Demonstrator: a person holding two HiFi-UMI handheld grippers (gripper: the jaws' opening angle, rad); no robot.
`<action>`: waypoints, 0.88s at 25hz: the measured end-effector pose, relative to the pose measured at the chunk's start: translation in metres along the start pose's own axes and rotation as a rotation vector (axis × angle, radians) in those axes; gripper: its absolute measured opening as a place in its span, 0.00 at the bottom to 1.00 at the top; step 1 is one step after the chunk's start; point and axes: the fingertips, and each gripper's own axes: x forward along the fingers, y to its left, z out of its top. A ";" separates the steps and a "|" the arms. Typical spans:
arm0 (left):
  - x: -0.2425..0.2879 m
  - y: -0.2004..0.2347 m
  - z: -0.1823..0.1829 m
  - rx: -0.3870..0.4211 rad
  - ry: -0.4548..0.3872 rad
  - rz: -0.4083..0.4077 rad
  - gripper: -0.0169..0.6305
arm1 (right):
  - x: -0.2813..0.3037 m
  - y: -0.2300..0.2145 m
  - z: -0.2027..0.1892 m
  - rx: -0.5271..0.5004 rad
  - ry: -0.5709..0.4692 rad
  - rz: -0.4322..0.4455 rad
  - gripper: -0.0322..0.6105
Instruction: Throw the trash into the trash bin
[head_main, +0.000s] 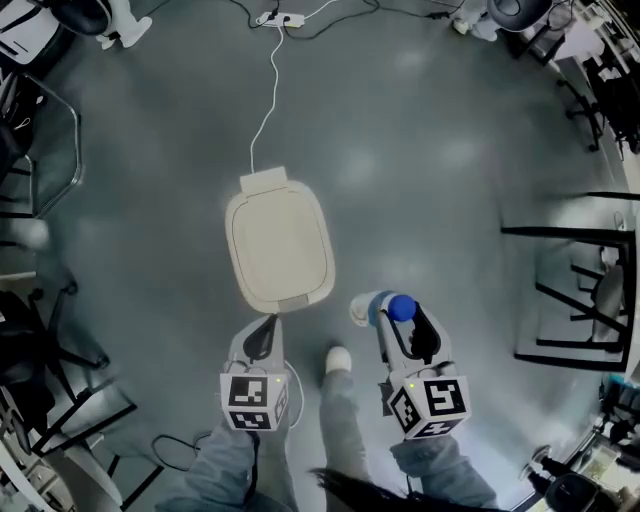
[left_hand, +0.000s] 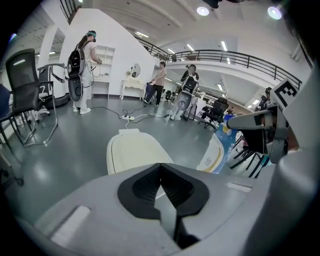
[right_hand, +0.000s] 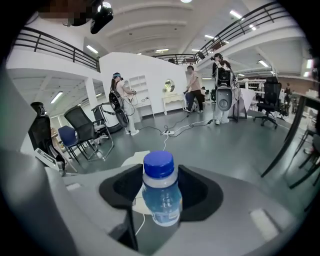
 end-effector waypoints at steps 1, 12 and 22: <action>0.004 -0.002 -0.005 0.001 0.012 -0.004 0.04 | 0.001 -0.001 -0.002 0.000 0.004 -0.002 0.40; 0.048 -0.011 -0.042 -0.027 0.094 0.020 0.04 | 0.001 -0.025 -0.020 -0.003 0.037 -0.010 0.40; 0.073 -0.014 -0.060 0.007 0.150 0.044 0.04 | 0.000 -0.052 -0.029 0.033 0.047 -0.025 0.40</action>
